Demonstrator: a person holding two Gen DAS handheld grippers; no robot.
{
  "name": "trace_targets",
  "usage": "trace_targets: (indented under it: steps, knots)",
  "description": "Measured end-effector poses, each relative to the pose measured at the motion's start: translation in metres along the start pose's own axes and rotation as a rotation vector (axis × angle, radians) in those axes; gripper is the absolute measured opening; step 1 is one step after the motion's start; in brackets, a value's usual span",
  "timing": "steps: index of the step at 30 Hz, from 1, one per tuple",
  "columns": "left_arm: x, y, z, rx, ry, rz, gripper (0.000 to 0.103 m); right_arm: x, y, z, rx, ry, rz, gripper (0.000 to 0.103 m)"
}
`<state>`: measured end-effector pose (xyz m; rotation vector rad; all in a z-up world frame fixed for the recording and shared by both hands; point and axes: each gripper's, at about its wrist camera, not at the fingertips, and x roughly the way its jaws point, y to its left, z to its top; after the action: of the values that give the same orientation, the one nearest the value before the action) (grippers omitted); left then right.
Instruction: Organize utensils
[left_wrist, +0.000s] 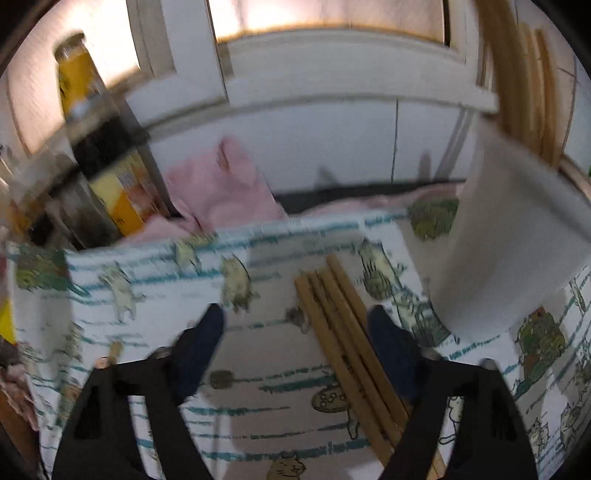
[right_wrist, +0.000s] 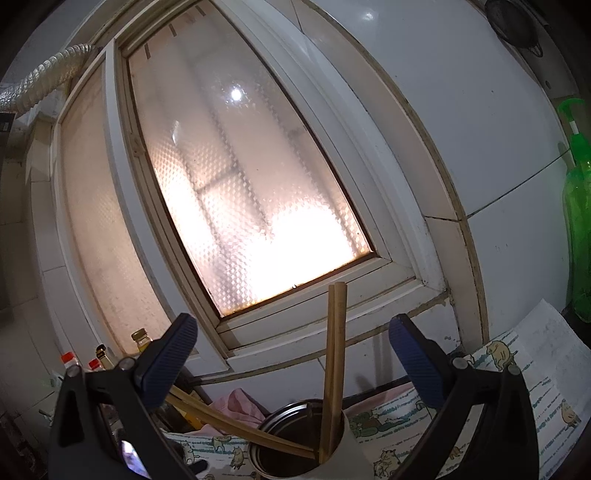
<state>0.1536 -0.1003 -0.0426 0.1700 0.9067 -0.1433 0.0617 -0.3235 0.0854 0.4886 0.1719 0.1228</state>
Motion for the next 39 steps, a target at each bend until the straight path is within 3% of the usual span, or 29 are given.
trace_targets:
  steps: [3,6,8,10,13,17,21,28,31,35,39]
  knots:
    - [-0.001,0.003,-0.001,-0.033,0.003,-0.043,0.064,0.000,0.001,0.000,0.000,0.005,0.003,0.103]
    - [0.001,0.003,-0.003,-0.029,0.016,-0.003,0.055,-0.001,0.002,0.000,-0.004,0.009,0.003,0.103]
    - [0.004,0.004,-0.004,-0.048,0.042,-0.060,0.040,-0.002,0.002,0.000,-0.007,0.009,-0.003,0.103]
    - [0.002,-0.002,-0.006,-0.011,0.033,-0.035,0.039,-0.001,0.001,0.000,-0.004,0.012,-0.003,0.103]
    - [-0.005,-0.004,-0.011,0.015,0.037,-0.004,0.028,0.001,0.000,0.000,0.004,0.022,-0.003,0.103]
    - [-0.007,0.018,-0.014,-0.030,0.073,-0.055,0.023,0.001,0.000,0.001,0.003,0.030,0.001,0.103]
    - [-0.010,0.043,-0.022,-0.002,0.044,0.026,0.022,-0.003,0.003,0.003,0.003,0.033,0.031,0.103]
    - [-0.029,0.080,-0.034,-0.124,-0.004,-0.118,0.026,-0.006,0.023,-0.004,-0.070,0.074,0.123,0.103]
    - [-0.032,0.083,-0.036,-0.147,-0.002,-0.130,0.036,-0.010,0.039,-0.012,-0.129,0.090,0.182,0.089]
    - [-0.037,0.096,-0.038,-0.203,0.008,-0.138,0.036,-0.007,0.062,-0.030,-0.217,0.171,0.266,0.052]
    - [-0.016,0.107,-0.032,-0.227,0.027,-0.099,0.030,0.002,0.084,-0.054,-0.335,0.255,0.259,0.013]
